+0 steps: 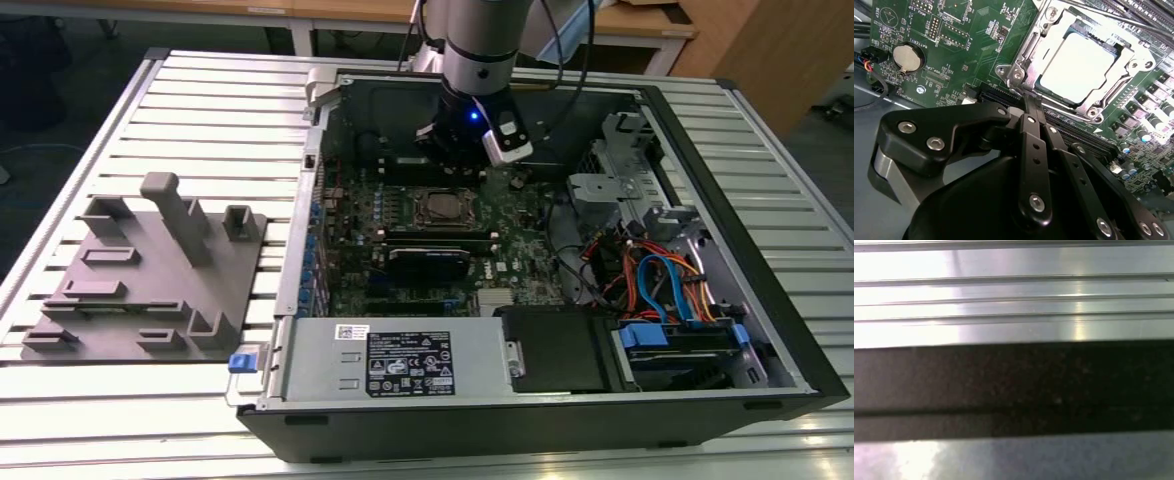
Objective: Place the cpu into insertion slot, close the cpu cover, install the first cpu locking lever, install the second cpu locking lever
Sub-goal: 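Install the second cpu locking lever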
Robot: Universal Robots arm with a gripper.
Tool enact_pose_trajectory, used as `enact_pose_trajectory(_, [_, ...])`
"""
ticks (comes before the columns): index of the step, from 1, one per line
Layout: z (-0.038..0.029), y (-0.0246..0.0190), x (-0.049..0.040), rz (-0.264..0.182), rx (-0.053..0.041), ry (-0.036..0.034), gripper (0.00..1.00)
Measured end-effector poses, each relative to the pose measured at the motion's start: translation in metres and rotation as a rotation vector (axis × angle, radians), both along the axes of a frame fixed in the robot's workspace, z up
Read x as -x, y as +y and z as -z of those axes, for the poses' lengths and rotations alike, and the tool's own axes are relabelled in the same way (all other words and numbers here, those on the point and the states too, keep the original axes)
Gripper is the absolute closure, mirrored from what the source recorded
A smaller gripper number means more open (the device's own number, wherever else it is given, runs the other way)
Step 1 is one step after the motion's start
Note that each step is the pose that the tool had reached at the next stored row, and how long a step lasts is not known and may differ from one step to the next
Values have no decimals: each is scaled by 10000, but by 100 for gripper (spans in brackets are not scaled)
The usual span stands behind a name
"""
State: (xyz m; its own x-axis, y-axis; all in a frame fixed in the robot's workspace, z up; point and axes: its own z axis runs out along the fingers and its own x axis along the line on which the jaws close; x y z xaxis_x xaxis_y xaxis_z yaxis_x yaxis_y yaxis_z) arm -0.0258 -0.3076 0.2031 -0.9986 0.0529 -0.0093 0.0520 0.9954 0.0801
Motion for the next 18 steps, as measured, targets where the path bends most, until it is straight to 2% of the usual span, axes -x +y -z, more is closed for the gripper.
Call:
enact_pose_trajectory(12, [0, -48, 0, 0, 25, 0, 90])
enact_pose_trajectory(18, [-4, -56, 0, 0, 36, 1, 90])
